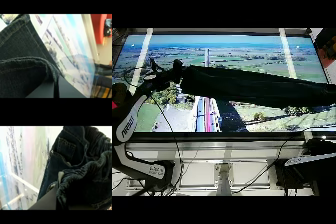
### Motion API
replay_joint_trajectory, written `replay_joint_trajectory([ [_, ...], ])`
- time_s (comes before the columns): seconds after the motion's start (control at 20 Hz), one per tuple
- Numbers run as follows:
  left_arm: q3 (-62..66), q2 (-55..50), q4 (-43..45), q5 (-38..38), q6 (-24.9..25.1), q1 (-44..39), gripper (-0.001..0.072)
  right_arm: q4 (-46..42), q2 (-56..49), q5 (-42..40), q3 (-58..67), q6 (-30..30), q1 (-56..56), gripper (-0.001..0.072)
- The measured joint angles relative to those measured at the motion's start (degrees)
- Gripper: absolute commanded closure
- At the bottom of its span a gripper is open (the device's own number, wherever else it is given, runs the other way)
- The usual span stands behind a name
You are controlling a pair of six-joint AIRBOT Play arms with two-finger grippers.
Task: Fold the clothes and pants, and hang the long-sleeved shirts on hangers.
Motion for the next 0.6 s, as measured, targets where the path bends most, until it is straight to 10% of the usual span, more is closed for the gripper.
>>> replay_joint_trajectory([
  [0.1,0.24,-0.26,-0.33,0.13,0.02,-0.28,0.0688,0.68,-0.28,-0.92,0.04,-0.07,0.04,0.0667],
  [0.3,1.40,-1.70,-8.52,6.64,0.02,-0.52,0.0682,5.16,-2.40,-5.90,0.04,8.11,1.07,0.0466],
  [0.35,2.14,-2.56,-11.37,8.63,0.02,-0.52,0.0663,6.84,-3.02,-8.20,0.04,9.51,2.03,0.0324],
  [0.45,4.57,-4.96,-16.06,12.07,0.02,-0.55,0.0252,9.77,-4.13,-14.67,0.13,10.45,4.74,0.0287],
  [0.6,9.55,-9.20,-19.61,13.66,0.07,-0.72,0.0139,11.85,-6.14,-21.99,1.75,7.91,8.63,0.0240],
])
